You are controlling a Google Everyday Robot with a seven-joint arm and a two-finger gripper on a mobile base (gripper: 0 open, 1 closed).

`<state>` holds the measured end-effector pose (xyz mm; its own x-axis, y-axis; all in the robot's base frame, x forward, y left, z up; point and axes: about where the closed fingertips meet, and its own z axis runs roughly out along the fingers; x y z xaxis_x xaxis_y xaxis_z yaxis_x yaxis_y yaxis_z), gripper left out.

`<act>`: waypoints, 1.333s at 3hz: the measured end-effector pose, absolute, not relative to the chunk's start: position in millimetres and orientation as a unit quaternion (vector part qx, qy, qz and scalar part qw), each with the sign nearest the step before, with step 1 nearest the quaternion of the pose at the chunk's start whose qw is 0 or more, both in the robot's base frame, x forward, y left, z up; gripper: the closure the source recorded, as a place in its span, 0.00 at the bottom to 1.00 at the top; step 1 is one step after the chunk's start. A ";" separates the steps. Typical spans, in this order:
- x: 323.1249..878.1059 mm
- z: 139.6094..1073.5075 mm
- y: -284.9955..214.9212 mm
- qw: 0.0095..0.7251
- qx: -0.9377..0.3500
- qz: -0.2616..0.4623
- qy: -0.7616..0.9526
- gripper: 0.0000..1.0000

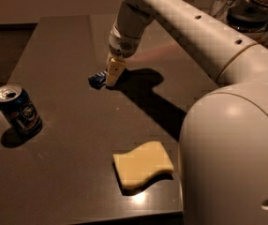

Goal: Move rxbar blueberry near sponge

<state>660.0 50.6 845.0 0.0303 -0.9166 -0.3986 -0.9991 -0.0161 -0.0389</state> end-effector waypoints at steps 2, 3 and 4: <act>633.2 862.1 36.3 0.165 -0.707 0.139 0.674 0.85; 595.5 877.4 21.7 0.176 -0.707 0.152 0.667 1.00; 548.6 888.1 4.3 0.178 -0.707 0.174 0.662 1.00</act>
Offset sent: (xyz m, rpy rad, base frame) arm -0.0611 -0.0357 0.0354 0.0346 -0.0138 0.0329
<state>548.6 4.3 888.1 0.0639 -0.8735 -0.4826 -0.9979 -0.0613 -0.0212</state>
